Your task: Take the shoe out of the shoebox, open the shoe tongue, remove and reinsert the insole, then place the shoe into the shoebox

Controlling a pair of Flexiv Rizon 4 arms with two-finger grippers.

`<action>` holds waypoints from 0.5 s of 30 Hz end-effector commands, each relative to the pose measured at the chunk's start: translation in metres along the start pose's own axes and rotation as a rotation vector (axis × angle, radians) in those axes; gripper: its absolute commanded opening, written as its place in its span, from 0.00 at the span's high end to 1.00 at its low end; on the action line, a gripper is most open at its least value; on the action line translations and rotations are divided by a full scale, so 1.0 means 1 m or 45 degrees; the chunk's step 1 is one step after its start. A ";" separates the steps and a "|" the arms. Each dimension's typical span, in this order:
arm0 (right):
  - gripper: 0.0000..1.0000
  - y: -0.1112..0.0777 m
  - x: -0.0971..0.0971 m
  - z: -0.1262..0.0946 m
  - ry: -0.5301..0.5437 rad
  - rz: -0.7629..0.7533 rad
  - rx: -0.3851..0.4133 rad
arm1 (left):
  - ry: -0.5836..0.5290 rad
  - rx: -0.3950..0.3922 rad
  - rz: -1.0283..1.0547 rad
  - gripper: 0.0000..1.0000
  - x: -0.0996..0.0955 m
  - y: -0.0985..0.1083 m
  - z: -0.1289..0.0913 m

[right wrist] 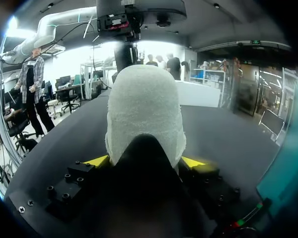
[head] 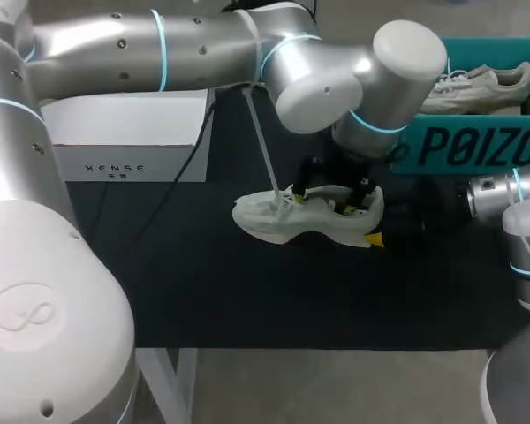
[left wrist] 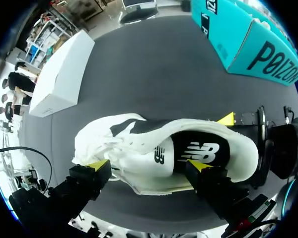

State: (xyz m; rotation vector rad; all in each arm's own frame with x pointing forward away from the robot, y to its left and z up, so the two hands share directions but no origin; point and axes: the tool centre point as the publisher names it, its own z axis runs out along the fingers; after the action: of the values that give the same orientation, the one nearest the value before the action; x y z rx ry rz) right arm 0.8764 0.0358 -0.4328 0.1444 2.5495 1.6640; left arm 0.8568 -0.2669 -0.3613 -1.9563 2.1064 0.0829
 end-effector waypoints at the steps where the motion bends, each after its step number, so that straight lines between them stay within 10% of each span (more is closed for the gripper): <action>1: 1.00 -0.002 0.000 0.005 -0.001 -0.001 0.002 | -0.017 0.018 -0.006 0.00 0.004 0.001 0.005; 2: 1.00 -0.002 0.000 0.005 -0.001 -0.001 0.002 | -0.018 0.019 -0.004 0.00 0.005 0.000 0.006; 4: 1.00 -0.002 0.000 0.005 -0.001 -0.001 0.002 | -0.038 0.022 -0.018 0.44 0.002 0.000 0.007; 5: 1.00 -0.002 0.000 0.005 -0.001 -0.001 0.002 | -0.038 0.020 -0.018 1.00 0.000 0.001 0.005; 15: 1.00 -0.002 0.000 0.005 -0.001 -0.001 0.002 | -0.030 0.028 -0.033 1.00 -0.011 -0.009 -0.006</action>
State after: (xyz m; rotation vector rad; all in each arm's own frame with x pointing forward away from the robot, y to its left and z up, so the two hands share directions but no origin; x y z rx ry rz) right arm 0.8764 0.0359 -0.4328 0.1442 2.5494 1.6642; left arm 0.8649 -0.2634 -0.3586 -1.9581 2.0543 0.0834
